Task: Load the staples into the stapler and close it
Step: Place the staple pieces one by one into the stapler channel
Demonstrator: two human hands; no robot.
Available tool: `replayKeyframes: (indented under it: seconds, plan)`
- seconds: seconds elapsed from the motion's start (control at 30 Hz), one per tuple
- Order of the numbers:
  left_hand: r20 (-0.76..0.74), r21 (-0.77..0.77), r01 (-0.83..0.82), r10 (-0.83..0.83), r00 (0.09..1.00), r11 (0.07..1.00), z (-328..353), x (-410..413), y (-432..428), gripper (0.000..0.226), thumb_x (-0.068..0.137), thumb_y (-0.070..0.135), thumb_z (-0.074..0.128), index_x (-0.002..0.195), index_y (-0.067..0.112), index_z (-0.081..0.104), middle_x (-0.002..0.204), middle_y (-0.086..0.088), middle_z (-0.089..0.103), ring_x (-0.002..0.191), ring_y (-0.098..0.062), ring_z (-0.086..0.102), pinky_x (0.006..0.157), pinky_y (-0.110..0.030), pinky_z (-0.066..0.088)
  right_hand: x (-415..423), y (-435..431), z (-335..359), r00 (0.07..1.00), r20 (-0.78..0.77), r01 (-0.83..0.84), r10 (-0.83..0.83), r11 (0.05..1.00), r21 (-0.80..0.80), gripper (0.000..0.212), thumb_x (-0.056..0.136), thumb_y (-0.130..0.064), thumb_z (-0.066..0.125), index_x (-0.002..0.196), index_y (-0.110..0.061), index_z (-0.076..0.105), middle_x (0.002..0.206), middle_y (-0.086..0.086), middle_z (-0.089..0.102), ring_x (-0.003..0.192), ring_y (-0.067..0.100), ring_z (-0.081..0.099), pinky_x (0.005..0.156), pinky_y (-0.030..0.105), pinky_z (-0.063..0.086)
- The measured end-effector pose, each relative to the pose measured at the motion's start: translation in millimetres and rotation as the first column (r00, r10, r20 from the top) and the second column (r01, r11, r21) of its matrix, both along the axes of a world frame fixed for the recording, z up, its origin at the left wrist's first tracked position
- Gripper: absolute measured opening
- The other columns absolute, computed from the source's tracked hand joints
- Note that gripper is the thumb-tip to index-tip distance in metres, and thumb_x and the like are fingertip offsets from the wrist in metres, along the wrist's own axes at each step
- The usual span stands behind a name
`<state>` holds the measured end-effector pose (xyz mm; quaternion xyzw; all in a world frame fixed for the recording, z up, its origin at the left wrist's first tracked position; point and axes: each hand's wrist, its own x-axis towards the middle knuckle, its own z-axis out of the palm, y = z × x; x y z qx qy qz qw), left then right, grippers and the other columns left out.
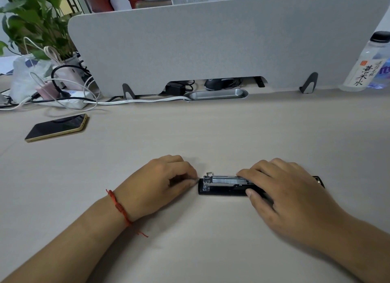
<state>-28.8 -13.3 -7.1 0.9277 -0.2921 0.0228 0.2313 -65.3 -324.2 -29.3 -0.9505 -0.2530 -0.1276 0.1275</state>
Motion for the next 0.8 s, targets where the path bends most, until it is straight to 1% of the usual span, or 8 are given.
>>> replayKeyframes:
  seconds: [0.17,0.23,0.3,0.37,0.5,0.6,0.7,0.8]
  plan:
    - [0.010,-0.034,-0.039,0.039,0.999,0.999,-1.7,-1.7,1.1,0.017,0.097,0.015,0.076,0.106,0.028,0.075,0.096,0.018,0.067,0.082,0.012,0.058,0.076,-0.004,0.042,1.5,-0.3,-1.3,1.000,0.013,-0.005,0.005,1.000,0.000,0.031,0.101,-0.042,0.047,0.127,-0.037,0.063,0.104,-0.020,0.058,0.088,0.015,0.054,0.078,0.038,0.046]
    - [0.012,-0.038,-0.043,0.044,0.999,0.998,-2.2,-2.0,1.7,0.016,0.095,0.014,0.078,0.104,0.027,0.075,0.094,0.017,0.069,0.081,0.015,0.056,0.076,-0.005,0.044,2.0,-0.4,-1.9,1.000,0.015,-0.006,0.006,1.000,-0.001,0.031,0.101,-0.042,0.047,0.127,-0.037,0.063,0.103,-0.020,0.058,0.087,0.015,0.053,0.077,0.038,0.045]
    - [0.009,-0.044,-0.049,0.049,0.999,0.998,-2.2,-1.8,1.7,0.014,0.095,0.016,0.079,0.104,0.027,0.077,0.093,0.021,0.069,0.081,0.016,0.056,0.077,-0.011,0.050,2.0,-0.8,-2.3,1.000,0.017,-0.008,0.008,1.000,0.001,0.031,0.102,-0.042,0.047,0.127,-0.037,0.063,0.103,-0.020,0.058,0.088,0.015,0.053,0.078,0.037,0.045]
    - [0.010,-0.043,-0.051,0.051,0.999,0.998,-2.4,-1.1,1.5,0.014,0.096,0.018,0.078,0.105,0.029,0.077,0.093,0.024,0.067,0.083,0.015,0.056,0.078,-0.012,0.050,1.5,-1.0,-2.7,1.000,0.022,-0.010,0.010,1.000,0.005,0.030,0.101,-0.042,0.047,0.127,-0.037,0.063,0.104,-0.020,0.058,0.088,0.015,0.053,0.078,0.038,0.045]
    - [-0.001,-0.050,-0.051,0.051,0.999,0.997,-2.7,0.3,3.2,0.013,0.097,0.020,0.077,0.106,0.029,0.077,0.098,0.019,0.069,0.085,0.011,0.058,0.077,-0.011,0.050,1.0,-0.8,-3.0,1.000,0.028,-0.005,0.005,1.000,0.012,0.030,0.101,-0.042,0.047,0.126,-0.038,0.062,0.104,-0.020,0.058,0.089,0.015,0.054,0.079,0.038,0.045]
    - [-0.026,-0.061,-0.054,0.053,0.998,0.997,-2.9,1.1,4.6,0.013,0.098,0.020,0.076,0.106,0.030,0.077,0.103,0.017,0.069,0.090,0.000,0.066,0.080,-0.015,0.053,0.8,-1.2,-3.0,1.000,0.023,-0.004,0.003,1.000,0.014,0.030,0.101,-0.042,0.048,0.127,-0.037,0.062,0.104,-0.020,0.058,0.088,0.015,0.054,0.078,0.037,0.045]
    - [-0.031,-0.089,-0.063,0.060,0.998,0.994,-3.6,1.7,5.5,0.013,0.097,0.023,0.078,0.106,0.030,0.074,0.103,0.016,0.066,0.089,-0.006,0.067,0.077,-0.018,0.055,1.1,-1.0,-2.5,1.000,0.015,-0.004,0.004,1.000,0.015,0.031,0.101,-0.042,0.048,0.127,-0.037,0.063,0.104,-0.020,0.058,0.088,0.015,0.054,0.078,0.036,0.044]
    - [-0.051,-0.085,-0.112,0.108,0.993,0.990,-4.9,2.7,5.2,0.025,0.094,0.035,0.079,0.117,0.031,0.069,0.107,0.018,0.062,0.094,-0.008,0.065,0.079,-0.012,0.050,1.0,-0.2,-1.4,1.000,0.013,-0.002,0.002,1.000,0.014,0.031,0.101,-0.042,0.047,0.127,-0.037,0.064,0.104,-0.020,0.059,0.088,0.015,0.053,0.077,0.037,0.045]
